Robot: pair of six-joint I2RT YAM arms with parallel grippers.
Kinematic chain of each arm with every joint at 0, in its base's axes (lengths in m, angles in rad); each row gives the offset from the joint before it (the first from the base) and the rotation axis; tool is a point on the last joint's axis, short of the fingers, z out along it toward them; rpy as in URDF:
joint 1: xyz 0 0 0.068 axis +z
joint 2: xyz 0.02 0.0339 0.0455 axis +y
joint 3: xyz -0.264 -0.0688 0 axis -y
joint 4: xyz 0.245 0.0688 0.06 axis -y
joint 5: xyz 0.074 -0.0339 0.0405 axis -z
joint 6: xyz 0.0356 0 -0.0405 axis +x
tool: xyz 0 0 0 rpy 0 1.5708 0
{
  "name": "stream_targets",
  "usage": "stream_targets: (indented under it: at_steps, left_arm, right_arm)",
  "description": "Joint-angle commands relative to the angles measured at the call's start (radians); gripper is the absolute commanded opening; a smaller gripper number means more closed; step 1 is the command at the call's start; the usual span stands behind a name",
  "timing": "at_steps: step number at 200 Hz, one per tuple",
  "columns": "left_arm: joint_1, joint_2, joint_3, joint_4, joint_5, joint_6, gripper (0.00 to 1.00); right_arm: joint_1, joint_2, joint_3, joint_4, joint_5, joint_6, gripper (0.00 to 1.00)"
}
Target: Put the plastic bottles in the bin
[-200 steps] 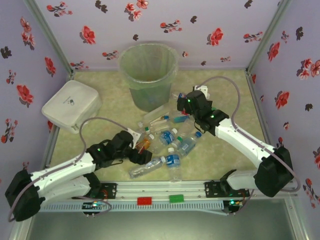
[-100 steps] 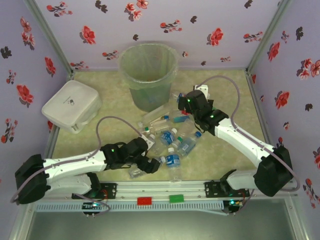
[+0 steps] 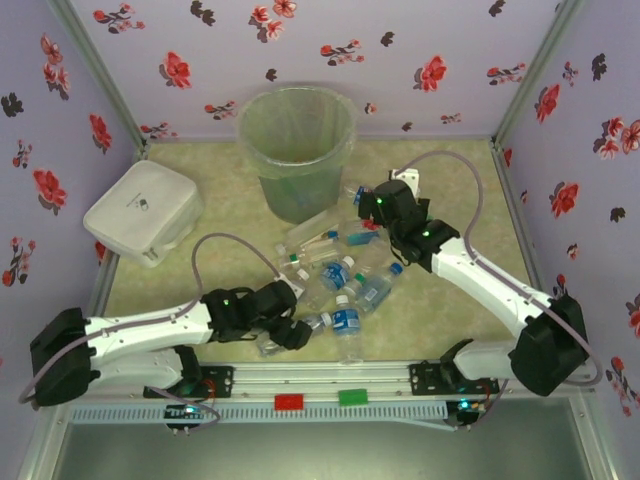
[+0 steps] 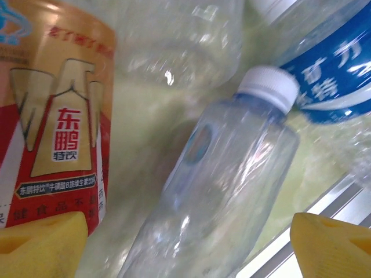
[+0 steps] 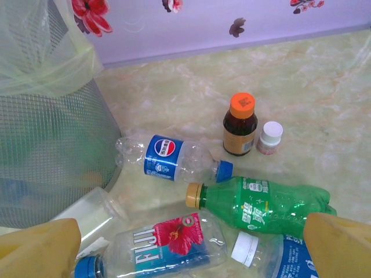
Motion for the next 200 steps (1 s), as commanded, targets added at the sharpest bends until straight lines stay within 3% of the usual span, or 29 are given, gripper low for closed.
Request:
stream_targets:
  at_steps: [1,42,125,200]
  left_arm:
    - [-0.02,-0.048,-0.011,-0.132,-0.024,-0.042,0.88]
    - [-0.05,-0.08,-0.023,-0.132,-0.03,-0.065,0.85]
    - [-0.057,0.132,-0.009,-0.025,-0.044,-0.043,0.83]
    - [-0.06,0.187,-0.028,0.029,-0.042,-0.034,0.82]
  right_arm:
    - [0.004,-0.033,0.014,0.002,0.044,-0.014,1.0]
    - [0.004,-0.022,-0.001,0.002,0.034,0.001,0.99]
    - [0.004,-0.026,-0.001,-0.018,0.037,-0.006,1.0]
    - [0.002,-0.041,-0.016,-0.025,0.045,-0.003,1.0]
